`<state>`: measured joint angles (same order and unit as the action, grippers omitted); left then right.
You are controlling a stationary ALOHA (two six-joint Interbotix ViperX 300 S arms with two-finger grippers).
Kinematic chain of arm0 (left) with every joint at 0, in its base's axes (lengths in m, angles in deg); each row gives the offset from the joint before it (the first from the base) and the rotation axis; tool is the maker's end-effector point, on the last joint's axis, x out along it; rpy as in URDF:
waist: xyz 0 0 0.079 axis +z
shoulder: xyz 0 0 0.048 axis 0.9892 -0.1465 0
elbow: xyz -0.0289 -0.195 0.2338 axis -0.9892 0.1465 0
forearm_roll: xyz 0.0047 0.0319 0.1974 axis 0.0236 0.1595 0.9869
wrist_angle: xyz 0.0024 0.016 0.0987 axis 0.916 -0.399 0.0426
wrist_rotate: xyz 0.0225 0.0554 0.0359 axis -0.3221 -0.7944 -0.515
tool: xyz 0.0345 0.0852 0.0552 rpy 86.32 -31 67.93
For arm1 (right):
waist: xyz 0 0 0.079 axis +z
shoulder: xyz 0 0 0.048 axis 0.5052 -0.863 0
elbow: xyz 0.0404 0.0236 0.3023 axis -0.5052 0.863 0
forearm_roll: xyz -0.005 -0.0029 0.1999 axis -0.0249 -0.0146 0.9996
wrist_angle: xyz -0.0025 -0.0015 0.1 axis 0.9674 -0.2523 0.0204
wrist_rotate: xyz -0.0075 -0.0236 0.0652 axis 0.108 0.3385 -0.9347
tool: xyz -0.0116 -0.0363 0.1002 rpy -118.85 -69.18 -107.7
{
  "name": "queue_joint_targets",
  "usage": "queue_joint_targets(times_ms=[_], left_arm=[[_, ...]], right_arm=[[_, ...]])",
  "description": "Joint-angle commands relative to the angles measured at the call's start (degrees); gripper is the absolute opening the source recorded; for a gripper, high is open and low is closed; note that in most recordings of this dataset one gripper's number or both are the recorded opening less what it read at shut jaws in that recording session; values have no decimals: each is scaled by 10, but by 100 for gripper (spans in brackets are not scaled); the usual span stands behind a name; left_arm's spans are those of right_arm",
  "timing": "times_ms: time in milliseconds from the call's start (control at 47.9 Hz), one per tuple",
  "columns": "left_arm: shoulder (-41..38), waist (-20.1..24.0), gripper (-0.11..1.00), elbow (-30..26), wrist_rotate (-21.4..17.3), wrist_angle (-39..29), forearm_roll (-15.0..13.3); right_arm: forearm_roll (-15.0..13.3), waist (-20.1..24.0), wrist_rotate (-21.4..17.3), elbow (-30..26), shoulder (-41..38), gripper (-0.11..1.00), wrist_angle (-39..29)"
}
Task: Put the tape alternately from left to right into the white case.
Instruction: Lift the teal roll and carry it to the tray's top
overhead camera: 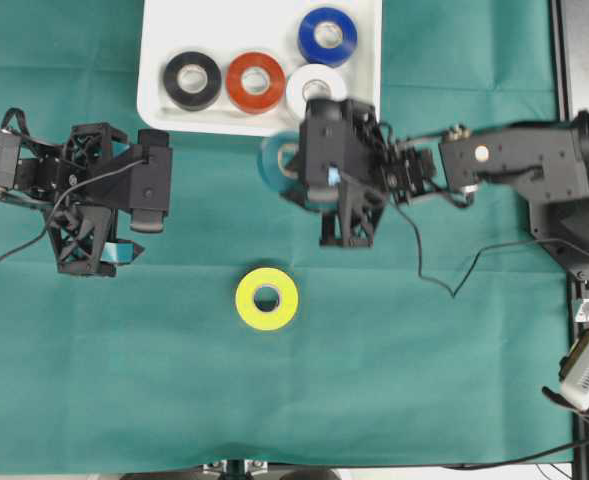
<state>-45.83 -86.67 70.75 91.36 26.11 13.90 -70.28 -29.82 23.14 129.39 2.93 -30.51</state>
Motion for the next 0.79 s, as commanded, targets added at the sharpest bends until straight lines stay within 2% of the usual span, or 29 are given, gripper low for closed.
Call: queue_joint_targets(times_ms=[0,271,417,772], left_arm=[[10,-2,54,-6,0,3,-1],[9,-2,54,-6,0,3,-1],[8,-3,54,-6,0,3,-1],[8,-2,54,-8,0,4,-1]], right_arm=[[-11,-23,1,-18,16,27,2],[-54,-90,0,-33,3,26,7],[-69,-120,0,-47,-16,26,13],[-76,-174,1,-85,-63,26,23]])
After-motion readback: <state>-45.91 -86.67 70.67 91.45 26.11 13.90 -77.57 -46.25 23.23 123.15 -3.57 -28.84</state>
